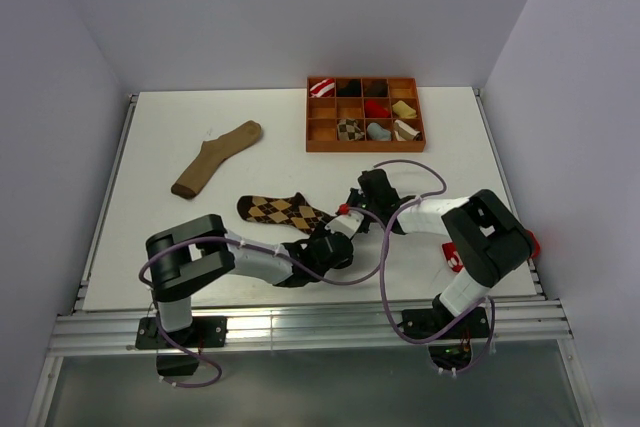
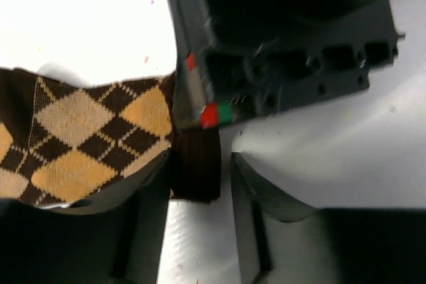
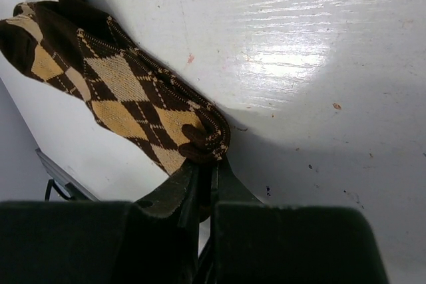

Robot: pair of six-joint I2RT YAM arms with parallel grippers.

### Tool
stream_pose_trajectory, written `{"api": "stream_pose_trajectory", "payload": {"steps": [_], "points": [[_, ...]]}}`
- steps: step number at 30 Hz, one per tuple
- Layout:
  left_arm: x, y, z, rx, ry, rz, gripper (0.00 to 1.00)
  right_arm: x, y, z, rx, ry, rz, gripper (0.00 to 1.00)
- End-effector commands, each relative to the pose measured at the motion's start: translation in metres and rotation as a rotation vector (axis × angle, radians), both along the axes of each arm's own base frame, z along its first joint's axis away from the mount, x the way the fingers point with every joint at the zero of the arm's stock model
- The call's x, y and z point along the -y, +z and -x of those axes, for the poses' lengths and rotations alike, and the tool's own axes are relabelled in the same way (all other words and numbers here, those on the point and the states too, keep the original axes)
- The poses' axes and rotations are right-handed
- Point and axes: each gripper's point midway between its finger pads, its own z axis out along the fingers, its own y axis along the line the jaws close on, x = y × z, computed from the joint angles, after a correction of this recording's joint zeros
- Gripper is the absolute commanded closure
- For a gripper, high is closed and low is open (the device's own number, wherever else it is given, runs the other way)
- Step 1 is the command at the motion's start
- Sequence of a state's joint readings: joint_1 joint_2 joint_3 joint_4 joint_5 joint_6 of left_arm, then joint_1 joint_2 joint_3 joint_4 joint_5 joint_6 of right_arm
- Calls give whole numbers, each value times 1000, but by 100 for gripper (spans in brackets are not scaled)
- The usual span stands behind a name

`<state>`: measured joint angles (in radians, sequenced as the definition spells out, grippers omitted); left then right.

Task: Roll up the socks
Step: Roll the sock at the center of the board.

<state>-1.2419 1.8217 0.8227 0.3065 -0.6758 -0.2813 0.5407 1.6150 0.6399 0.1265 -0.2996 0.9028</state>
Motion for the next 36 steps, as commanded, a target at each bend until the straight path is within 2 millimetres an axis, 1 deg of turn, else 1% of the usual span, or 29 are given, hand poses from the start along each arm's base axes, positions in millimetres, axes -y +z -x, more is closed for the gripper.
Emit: {"api": "stream_pose_trajectory", "payload": {"steps": [1, 6, 7, 9, 10, 12, 13, 14, 15, 16, 17, 18, 19, 20, 21, 22, 23, 24, 26, 27, 28, 29, 30, 31, 32, 33, 34, 35, 36], "points": [[11, 2, -5, 32, 7, -20, 57, 1, -10, 6, -40, 12, 30, 100], [5, -16, -2, -8, 34, -72, 73, 0, -8, 7, -32, 20, 21, 100], [3, -20, -1, -16, 37, -80, 81, -1, -5, 6, -24, 23, 12, 100], [0, -25, 1, -31, 48, -82, 90, -3, 0, 5, -7, 31, -9, 100], [-1, -25, 2, -36, 51, -80, 98, -7, 5, 4, 10, 40, -35, 100], [-2, -25, 3, -50, 67, -62, 99, -7, 10, 4, 24, 43, -53, 98], [-2, -26, 5, -64, 64, -54, 99, -9, 14, 1, 47, 46, -74, 96], [-3, -26, 6, -81, 75, -29, 99, -9, 19, 2, 57, 50, -97, 90], [-1, -22, 7, -92, 77, -1, 100, -10, 23, 2, 66, 48, -117, 87], [2, -21, 10, -120, 62, 25, 100, -11, 31, -4, 103, 44, -143, 82], [-1, -23, 12, -147, 75, 53, 100, -10, 37, -4, 123, 41, -161, 73], [1, -16, 12, -164, 73, 90, 100, -10, 42, -4, 135, 39, -177, 68], [4, -15, 14, -203, 74, 137, 99, -11, 49, -8, 164, 38, -191, 64], [2, -16, 16, -227, 72, 150, 100, -9, 57, -11, 191, 32, -201, 57], [3, -11, 17, -244, 71, 185, 100, -8, 61, -14, 210, 24, -200, 54], [3, -9, 18, -262, 71, 208, 100, -6, 65, -16, 226, 14, -204, 50], [4, -10, 20, -302, 67, 244, 100, -4, 73, -19, 253, 3, -214, 45], [4, -6, 20, -317, 66, 271, 100, -2, 76, -22, 269, -15, -213, 43], [2, -7, 21, -363, 76, 320, 100, 3, 83, -24, 299, -33, -219, 38], [6, -3, 25, -400, 52, 352, 100, 7, 85, -26, 309, -46, -220, 38], [5, -1, 22, -419, 64, 388, 100, 10, 83, -25, 317, -57, -216, 38], [4, -2, 24, -437, 61, 414, 100, 12, 88, -25, 333, -65, -222, 37], [8, 5, 28, -471, 33, 456, 100, 14, 88, -25, 341, -73, -222, 37], [7, 6, 28, -488, 32, 482, 100, 15, 89, -25, 356, -81, -225, 37], [0, 3, 27, -523, 57, 513, 100, 18, 86, -21, 356, -83, -225, 35], [5, 13, 29, -550, 25, 571, 100, 19, 85, -19, 361, -82, -226, 34], [3, 14, 29, -572, 28, 598, 100, 20, 85, -17, 366, -82, -229, 33], [-5, 12, 24, -598, 61, 635, 100, 21, 81, -14, 365, -79, -227, 30], [-6, 16, 21, -600, 67, 666, 100, 22, 79, -12, 366, -74, -227, 30]]}}
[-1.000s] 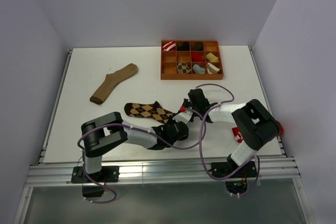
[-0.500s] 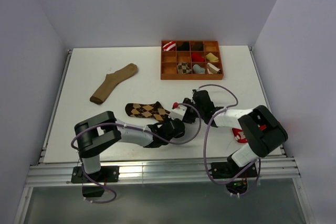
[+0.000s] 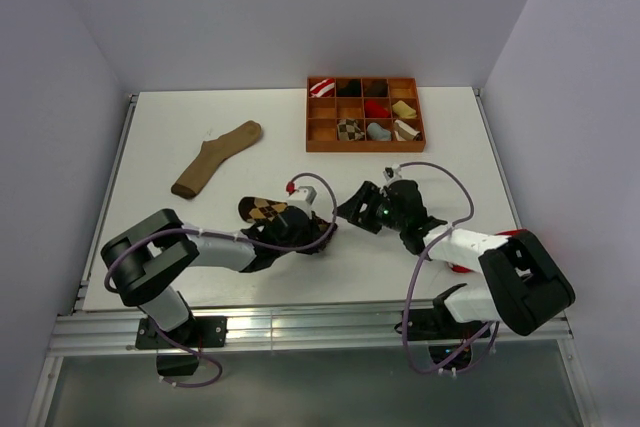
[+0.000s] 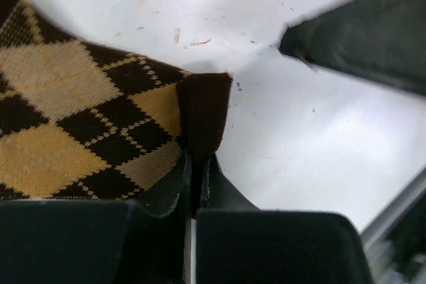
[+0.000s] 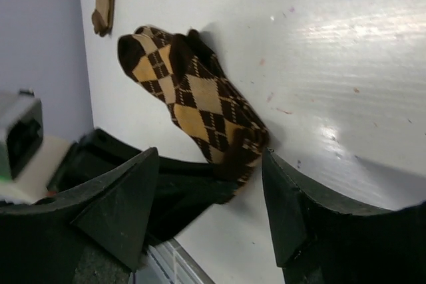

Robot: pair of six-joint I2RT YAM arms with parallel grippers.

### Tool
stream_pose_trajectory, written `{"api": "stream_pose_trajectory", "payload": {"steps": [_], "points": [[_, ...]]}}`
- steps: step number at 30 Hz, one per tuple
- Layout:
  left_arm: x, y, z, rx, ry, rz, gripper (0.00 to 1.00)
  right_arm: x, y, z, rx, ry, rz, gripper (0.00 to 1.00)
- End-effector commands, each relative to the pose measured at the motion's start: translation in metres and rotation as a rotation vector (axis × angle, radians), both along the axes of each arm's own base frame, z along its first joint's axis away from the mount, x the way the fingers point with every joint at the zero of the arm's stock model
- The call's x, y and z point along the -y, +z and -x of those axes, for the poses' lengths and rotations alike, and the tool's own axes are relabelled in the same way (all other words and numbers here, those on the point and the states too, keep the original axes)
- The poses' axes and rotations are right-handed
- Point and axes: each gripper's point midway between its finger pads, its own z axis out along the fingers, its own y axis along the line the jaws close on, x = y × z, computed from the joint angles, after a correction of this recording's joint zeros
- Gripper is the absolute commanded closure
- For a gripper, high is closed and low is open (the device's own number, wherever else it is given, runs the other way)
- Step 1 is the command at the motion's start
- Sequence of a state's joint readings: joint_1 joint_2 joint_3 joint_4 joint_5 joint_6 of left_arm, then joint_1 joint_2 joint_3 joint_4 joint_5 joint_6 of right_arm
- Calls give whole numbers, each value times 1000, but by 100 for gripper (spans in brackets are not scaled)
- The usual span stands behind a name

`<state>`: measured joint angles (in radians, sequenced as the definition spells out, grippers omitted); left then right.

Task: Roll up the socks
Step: Roll the sock at the center of the board.

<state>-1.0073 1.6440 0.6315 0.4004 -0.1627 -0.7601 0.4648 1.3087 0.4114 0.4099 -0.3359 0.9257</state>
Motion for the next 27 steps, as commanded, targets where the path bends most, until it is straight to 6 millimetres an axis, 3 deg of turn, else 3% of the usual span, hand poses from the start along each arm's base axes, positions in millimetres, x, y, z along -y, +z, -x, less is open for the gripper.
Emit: {"api": "stream_pose_trajectory", "payload": {"steps": [1, 7, 20, 27], "points": [[3, 14, 10, -140, -20, 187, 100, 4, 6, -1, 71, -14, -22, 29], [1, 23, 3, -206, -8, 298, 100, 4, -15, 17, 30, 10, -57, 29], [-6, 12, -2, -307, 27, 362, 100, -20, -48, 25, -83, 43, -122, 34], [-6, 7, -1, -340, 34, 391, 100, -29, -69, 35, -151, 66, -111, 41]]}}
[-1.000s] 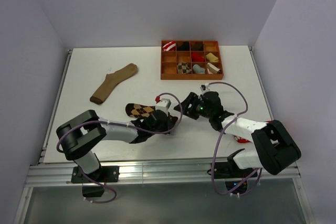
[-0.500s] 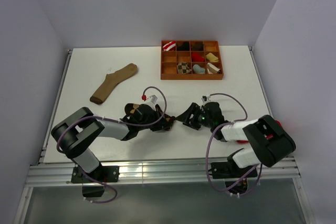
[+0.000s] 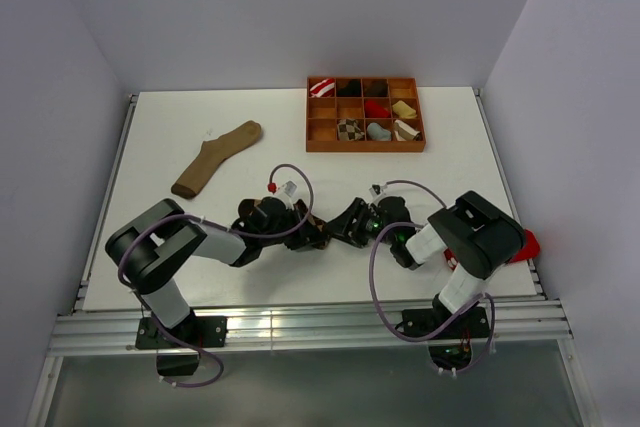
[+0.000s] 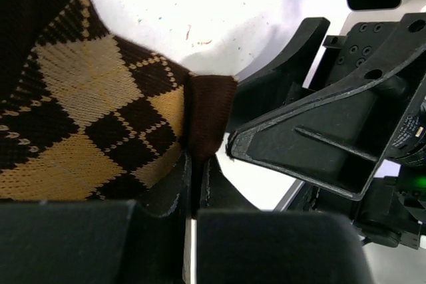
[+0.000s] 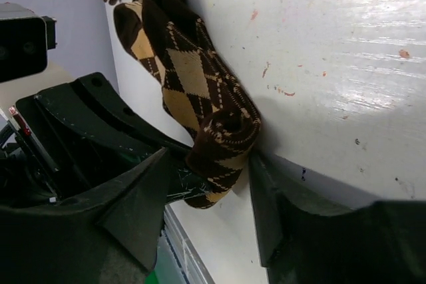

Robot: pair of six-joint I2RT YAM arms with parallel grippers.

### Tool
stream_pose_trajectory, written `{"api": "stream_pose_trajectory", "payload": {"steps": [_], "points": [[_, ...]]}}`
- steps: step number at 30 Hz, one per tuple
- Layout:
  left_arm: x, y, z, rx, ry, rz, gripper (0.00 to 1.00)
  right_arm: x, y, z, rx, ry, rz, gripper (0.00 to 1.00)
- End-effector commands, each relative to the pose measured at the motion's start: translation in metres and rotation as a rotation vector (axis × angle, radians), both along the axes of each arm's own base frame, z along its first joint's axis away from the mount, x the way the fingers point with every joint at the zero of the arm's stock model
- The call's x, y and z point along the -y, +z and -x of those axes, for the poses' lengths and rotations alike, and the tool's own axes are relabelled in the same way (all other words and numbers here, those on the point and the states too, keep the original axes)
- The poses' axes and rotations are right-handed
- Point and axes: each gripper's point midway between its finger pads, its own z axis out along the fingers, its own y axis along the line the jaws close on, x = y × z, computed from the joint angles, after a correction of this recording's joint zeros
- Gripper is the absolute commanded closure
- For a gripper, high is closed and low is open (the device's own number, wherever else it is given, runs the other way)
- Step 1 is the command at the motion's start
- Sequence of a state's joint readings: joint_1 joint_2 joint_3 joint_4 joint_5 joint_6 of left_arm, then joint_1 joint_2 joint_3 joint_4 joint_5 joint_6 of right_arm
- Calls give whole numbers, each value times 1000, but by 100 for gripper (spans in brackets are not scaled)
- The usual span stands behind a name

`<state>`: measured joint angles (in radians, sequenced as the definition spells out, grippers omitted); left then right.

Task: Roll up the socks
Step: Roll the sock at the center of the board.

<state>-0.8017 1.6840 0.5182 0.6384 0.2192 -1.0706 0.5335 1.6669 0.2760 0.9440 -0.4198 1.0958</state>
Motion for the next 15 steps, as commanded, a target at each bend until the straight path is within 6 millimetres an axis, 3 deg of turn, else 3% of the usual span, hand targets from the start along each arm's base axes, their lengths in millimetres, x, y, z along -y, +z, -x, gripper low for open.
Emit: {"api": "stream_pose_trajectory", "payload": {"steps": [1, 6, 10, 13, 15], "points": [[4, 2, 5, -18, -19, 59, 100, 1, -20, 6, -53, 3, 45, 44], [3, -4, 9, -37, -25, 75, 100, 0, -22, 3, -46, 5, 58, 62], [1, -5, 11, -28, -32, 72, 100, 0, -20, -1, -31, 11, 84, 87], [0, -9, 11, -27, -38, 46, 99, 2, -17, -5, -17, 13, 122, 100], [-3, -11, 9, -10, -37, 23, 99, 1, -7, -12, 7, 8, 137, 100]]}}
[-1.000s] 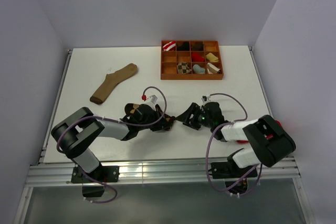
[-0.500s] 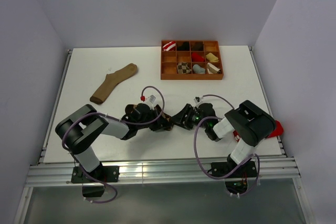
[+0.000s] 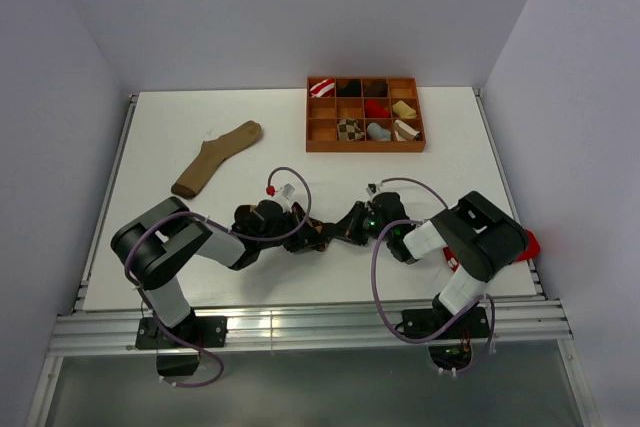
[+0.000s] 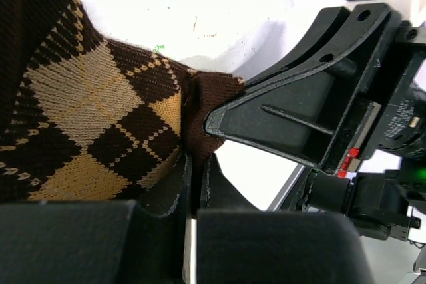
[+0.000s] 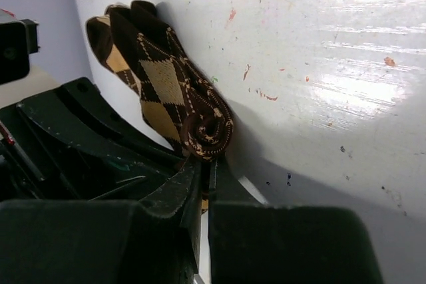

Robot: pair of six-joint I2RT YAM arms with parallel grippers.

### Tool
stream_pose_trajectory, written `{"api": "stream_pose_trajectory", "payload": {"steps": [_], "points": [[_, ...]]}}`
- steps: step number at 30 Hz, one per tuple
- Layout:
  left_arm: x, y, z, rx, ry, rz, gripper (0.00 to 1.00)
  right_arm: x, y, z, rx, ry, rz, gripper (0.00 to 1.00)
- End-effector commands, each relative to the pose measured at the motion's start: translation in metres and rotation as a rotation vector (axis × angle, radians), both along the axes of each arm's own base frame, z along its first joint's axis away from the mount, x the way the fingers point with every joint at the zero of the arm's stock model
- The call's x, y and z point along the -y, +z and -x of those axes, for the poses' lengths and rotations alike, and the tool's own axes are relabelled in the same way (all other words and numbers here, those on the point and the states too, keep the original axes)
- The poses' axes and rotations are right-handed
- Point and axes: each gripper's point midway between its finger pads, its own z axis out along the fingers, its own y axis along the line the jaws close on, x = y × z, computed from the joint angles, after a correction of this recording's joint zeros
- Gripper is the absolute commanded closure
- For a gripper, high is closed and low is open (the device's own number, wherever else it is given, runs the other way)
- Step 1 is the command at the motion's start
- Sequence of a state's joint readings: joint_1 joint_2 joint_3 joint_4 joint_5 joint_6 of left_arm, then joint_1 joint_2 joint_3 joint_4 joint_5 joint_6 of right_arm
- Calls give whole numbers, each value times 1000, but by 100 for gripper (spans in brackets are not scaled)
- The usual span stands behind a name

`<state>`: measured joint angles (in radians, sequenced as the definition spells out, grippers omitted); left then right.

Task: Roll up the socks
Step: Roll the sock at the center of the board.

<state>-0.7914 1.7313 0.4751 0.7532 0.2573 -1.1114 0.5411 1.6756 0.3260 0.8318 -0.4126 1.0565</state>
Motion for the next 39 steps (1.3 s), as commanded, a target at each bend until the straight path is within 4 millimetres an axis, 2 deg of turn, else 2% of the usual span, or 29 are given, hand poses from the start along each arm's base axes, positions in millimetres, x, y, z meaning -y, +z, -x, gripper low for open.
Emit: {"api": "stream_pose_trajectory", "payload": {"steps": [1, 2, 3, 4, 5, 6, 7, 8, 9, 10, 12, 13, 17, 18, 21, 27, 33, 39], "points": [[-2, -3, 4, 22, -32, -32, 98, 7, -3, -8, 19, -6, 119, 100], [-3, 0, 2, 35, -29, -36, 90, 8, -1, -10, 21, -9, 133, 100], [-8, -4, 1, 41, -19, -77, 85, 6, 9, -16, 43, -8, 135, 100], [-9, -2, -2, 58, -16, -93, 80, 11, 2, -12, 14, -5, 181, 100], [-10, 8, -6, 92, -3, -101, 71, 11, 4, -13, 12, -3, 194, 100], [-16, 3, -10, 115, 15, -183, 66, 13, 7, -14, -3, -4, 220, 100], [-19, 6, -14, 145, 33, -219, 61, 14, 7, -14, 0, 3, 244, 100], [-20, 18, -16, 186, 47, -242, 51, 15, 8, -16, -2, -4, 266, 100], [-16, 22, -11, 233, 17, -280, 46, 13, 16, -21, 12, -7, 271, 100], [-26, 25, -21, 273, 82, -371, 43, 15, 12, -16, -15, 3, 303, 100], [-19, 47, -18, 378, 86, -421, 36, 16, 16, -17, -32, -2, 334, 100], [-27, 52, -22, 420, 131, -478, 35, 14, 17, -16, -34, 7, 345, 100], [-19, 68, -17, 564, 133, -563, 38, 9, 23, -21, -41, 19, 376, 100], [-12, 70, -12, 589, 118, -569, 39, 11, 18, -16, -65, 30, 395, 100], [-4, 69, -11, 650, 114, -616, 41, 10, 16, -16, -76, 41, 406, 100], [14, 56, -7, 721, 60, -683, 41, 6, 13, -13, -89, 60, 401, 100], [27, 40, -5, 743, 14, -723, 46, 5, 13, -13, -88, 62, 398, 100], [36, 23, 1, 740, -27, -772, 58, 3, 9, -11, -100, 69, 385, 100]]}}
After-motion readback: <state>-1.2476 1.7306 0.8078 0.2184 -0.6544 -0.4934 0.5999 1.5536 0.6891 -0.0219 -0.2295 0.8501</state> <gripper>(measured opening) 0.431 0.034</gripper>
